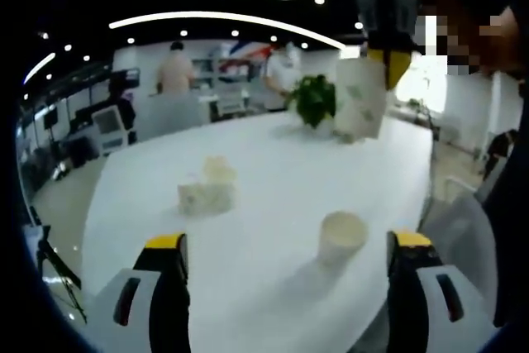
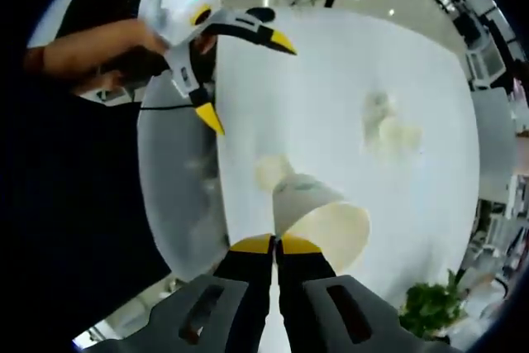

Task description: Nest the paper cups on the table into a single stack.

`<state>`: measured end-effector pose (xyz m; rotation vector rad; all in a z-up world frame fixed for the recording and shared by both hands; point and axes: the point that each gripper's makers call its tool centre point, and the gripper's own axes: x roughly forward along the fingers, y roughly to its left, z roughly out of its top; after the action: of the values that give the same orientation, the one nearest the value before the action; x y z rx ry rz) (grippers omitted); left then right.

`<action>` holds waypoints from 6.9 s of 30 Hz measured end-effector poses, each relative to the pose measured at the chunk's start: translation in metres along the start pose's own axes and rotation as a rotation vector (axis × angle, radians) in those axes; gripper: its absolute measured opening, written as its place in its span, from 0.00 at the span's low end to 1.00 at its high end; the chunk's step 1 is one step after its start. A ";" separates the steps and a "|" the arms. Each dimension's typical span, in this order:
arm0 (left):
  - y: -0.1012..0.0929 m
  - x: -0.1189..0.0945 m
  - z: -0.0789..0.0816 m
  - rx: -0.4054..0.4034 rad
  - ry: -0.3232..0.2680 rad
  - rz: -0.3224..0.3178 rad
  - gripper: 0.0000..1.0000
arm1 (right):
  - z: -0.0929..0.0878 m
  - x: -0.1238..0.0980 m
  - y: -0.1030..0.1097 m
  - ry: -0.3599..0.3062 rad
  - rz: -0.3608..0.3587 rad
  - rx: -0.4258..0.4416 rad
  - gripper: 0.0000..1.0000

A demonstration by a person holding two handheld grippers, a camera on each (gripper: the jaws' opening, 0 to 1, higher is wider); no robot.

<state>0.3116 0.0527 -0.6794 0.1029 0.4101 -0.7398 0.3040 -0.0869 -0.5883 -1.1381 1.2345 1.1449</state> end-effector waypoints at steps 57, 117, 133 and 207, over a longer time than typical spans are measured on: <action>0.011 -0.008 -0.009 0.000 -0.037 0.046 0.99 | 0.014 0.082 0.019 0.047 0.112 0.120 0.00; 0.027 -0.022 -0.016 -0.057 -0.056 0.123 0.99 | 0.008 0.167 0.028 0.081 0.095 0.146 0.00; 0.026 -0.019 -0.016 -0.068 -0.057 0.122 0.99 | 0.016 0.180 0.029 0.076 0.053 0.106 0.00; 0.051 -0.002 -0.008 -0.082 -0.093 0.118 0.99 | -0.112 0.090 -0.047 -1.179 -0.439 0.628 1.00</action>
<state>0.3419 0.0930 -0.6882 0.0155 0.3420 -0.6079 0.3413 -0.2013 -0.6793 -0.1148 0.3097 0.7573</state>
